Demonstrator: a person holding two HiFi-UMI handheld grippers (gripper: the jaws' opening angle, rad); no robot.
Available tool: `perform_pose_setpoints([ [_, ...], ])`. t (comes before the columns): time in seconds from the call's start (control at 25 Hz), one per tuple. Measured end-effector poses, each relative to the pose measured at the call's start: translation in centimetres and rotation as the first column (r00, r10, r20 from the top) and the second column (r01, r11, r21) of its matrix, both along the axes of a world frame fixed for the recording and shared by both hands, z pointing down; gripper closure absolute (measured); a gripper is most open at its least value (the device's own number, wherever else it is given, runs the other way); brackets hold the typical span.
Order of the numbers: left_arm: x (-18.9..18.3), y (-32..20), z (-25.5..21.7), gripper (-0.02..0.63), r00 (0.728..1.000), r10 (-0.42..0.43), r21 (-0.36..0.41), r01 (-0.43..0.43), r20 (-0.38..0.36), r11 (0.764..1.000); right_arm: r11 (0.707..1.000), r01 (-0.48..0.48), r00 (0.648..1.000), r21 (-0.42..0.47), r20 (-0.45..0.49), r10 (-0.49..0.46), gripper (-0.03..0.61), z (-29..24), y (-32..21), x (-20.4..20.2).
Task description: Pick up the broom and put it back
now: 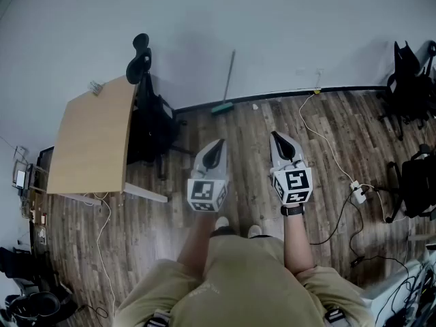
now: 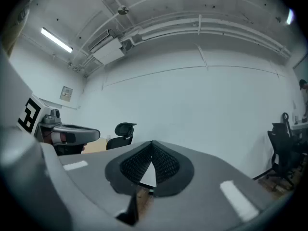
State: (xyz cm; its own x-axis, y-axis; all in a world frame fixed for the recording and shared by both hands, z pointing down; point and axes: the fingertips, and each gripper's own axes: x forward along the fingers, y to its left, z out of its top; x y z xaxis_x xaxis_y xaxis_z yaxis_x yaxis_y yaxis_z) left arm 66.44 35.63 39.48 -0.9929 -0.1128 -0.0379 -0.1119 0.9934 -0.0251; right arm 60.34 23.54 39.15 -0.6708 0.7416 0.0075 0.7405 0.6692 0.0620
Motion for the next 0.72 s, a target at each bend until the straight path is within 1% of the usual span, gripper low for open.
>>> perform_pose_setpoints([
  [0.2, 1.0, 0.2, 0.0, 0.611, 1.0, 0.016, -0.026, -0.017, -0.023, 1.0, 0.999, 0.031, 1.0, -0.04, 0.006, -0.031, 0.572, -0.8, 1.1, 1.4],
  [0.32, 1.0, 1.4, 0.3, 0.611, 0.999, 0.004, -0.027, -0.005, -0.033, 1.0, 0.997, 0.026, 1.0, -0.068, -0.011, -0.027, 0.572, -1.2, 2.1, 0.7],
  [0.44, 0.6, 3.4, 1.4, 0.612, 0.998, -0.015, -0.015, 0.014, -0.056, 1.0, 0.994, 0.062, 0.997, -0.088, -0.034, -0.065, 0.572, -0.5, 4.3, 0.3],
  [0.52, -0.5, 4.8, 1.8, 0.611, 0.998, -0.015, 0.007, 0.015, -0.06, 1.0, 0.994, 0.074, 0.996, -0.076, -0.045, -0.077, 0.572, 0.2, 5.8, -0.3],
  [0.6, -2.7, 5.6, 2.1, 0.611, 0.998, -0.004, 0.019, 0.005, -0.063, 1.0, 0.996, 0.066, 0.996, -0.055, -0.059, -0.07, 0.572, 0.8, 6.7, -2.0],
  [0.72, -6.4, 6.0, 2.4, 0.611, 0.997, 0.029, -0.016, -0.031, -0.073, 0.999, 0.999, 0.032, 0.994, -0.028, -0.099, -0.034, 0.572, 1.6, 7.4, -5.9],
])
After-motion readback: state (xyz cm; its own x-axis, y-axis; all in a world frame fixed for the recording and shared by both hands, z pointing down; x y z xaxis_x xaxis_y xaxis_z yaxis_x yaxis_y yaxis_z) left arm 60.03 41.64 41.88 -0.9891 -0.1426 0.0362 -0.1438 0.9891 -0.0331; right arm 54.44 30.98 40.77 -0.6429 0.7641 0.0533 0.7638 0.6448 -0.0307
